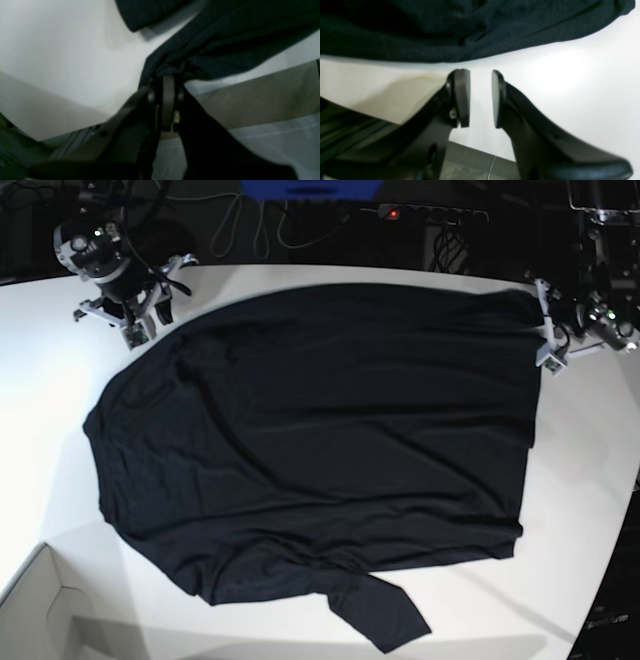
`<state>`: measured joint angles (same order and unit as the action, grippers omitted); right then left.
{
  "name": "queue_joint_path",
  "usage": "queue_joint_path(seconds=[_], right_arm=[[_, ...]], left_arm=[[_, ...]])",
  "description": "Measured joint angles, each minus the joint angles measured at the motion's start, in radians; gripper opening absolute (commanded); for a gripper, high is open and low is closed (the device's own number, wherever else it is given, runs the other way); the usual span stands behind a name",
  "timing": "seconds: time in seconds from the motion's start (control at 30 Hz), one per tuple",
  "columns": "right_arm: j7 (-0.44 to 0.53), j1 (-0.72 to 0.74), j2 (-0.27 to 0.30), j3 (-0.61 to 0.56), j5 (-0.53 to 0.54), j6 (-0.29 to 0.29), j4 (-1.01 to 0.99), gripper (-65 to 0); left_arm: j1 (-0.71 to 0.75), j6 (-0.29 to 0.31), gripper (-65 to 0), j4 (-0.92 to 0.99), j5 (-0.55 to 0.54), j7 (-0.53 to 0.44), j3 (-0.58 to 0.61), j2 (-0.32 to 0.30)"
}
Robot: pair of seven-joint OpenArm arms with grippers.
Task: Layout the t-shirt on the table in an organized manner, then fold the t-shirt properly
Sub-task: 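Drag the collar edge with both grippers to straighten the shirt, then release the left gripper and move it down the shirt side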
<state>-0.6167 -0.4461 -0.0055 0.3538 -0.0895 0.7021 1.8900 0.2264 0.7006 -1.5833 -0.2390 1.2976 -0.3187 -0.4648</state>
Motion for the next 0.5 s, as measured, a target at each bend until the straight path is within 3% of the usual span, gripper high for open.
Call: queue_joint_path(seconds=[0.07, 0.27, 0.33, 0.5], right_arm=[[0.000, 0.000, 0.000, 0.000, 0.000, 0.000, 0.000, -51.7], [0.000, 0.004, 0.000, 0.000, 0.000, 0.000, 0.000, -51.7], [0.000, 0.016, 0.000, 0.000, 0.000, 0.000, 0.000, -51.7], [0.007, 0.019, 0.002, 0.000, -0.001, 0.000, 0.000, -51.7]], left_arm=[[0.000, 0.000, -59.7, 0.000, 0.000, 0.000, 0.000, 0.000], [-0.008, -0.001, -26.9, 0.004, 0.025, 0.008, -0.001, -0.001], [-0.007, -0.001, -19.3, -0.005, 0.019, 0.012, -0.002, -0.001], [0.006, -0.001, -14.6, -0.056, -0.026, 0.023, -0.055, 0.029]])
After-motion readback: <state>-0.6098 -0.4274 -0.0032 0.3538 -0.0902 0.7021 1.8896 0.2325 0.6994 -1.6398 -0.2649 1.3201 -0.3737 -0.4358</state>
